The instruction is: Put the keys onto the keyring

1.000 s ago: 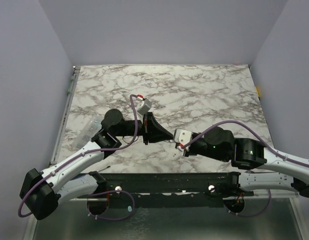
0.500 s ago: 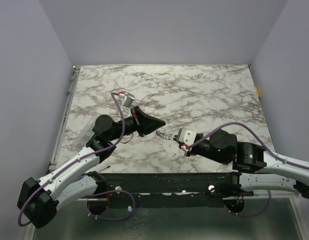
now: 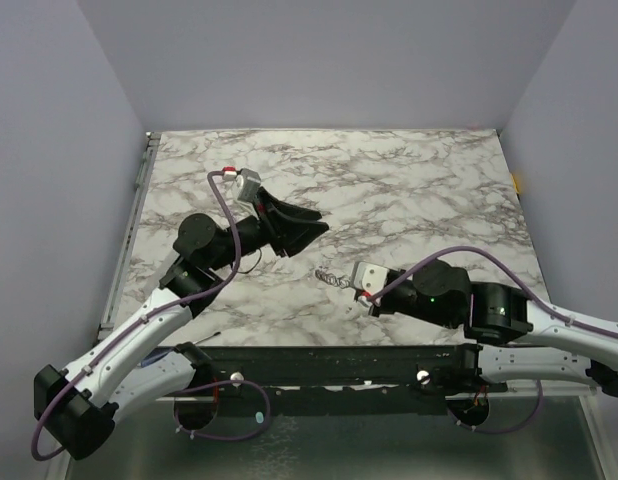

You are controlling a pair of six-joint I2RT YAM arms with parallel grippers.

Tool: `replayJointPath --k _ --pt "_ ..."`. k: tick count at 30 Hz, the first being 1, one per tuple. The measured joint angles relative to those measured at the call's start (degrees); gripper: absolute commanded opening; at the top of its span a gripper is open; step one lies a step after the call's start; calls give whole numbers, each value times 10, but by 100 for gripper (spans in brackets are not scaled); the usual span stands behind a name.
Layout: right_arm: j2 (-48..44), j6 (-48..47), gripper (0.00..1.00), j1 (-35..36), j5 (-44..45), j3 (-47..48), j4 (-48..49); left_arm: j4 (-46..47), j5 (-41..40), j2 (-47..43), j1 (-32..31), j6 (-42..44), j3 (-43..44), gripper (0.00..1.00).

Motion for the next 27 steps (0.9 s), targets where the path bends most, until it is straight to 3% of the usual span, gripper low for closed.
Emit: replayJointPath --k 5,11,22,27 --pt "2 1 1 0 -34 42 -66 -83 100 -4 0 127 60 59" --pt "36 4 1 0 -83 88 -149 -145 181 -3 -35 231 58 62" --pt "61 5 1 0 -143 119 -225 -166 251 32 -112 304 53 66" --pt "73 4 1 0 -151 135 -234 -172 260 44 -126 315 46 61"
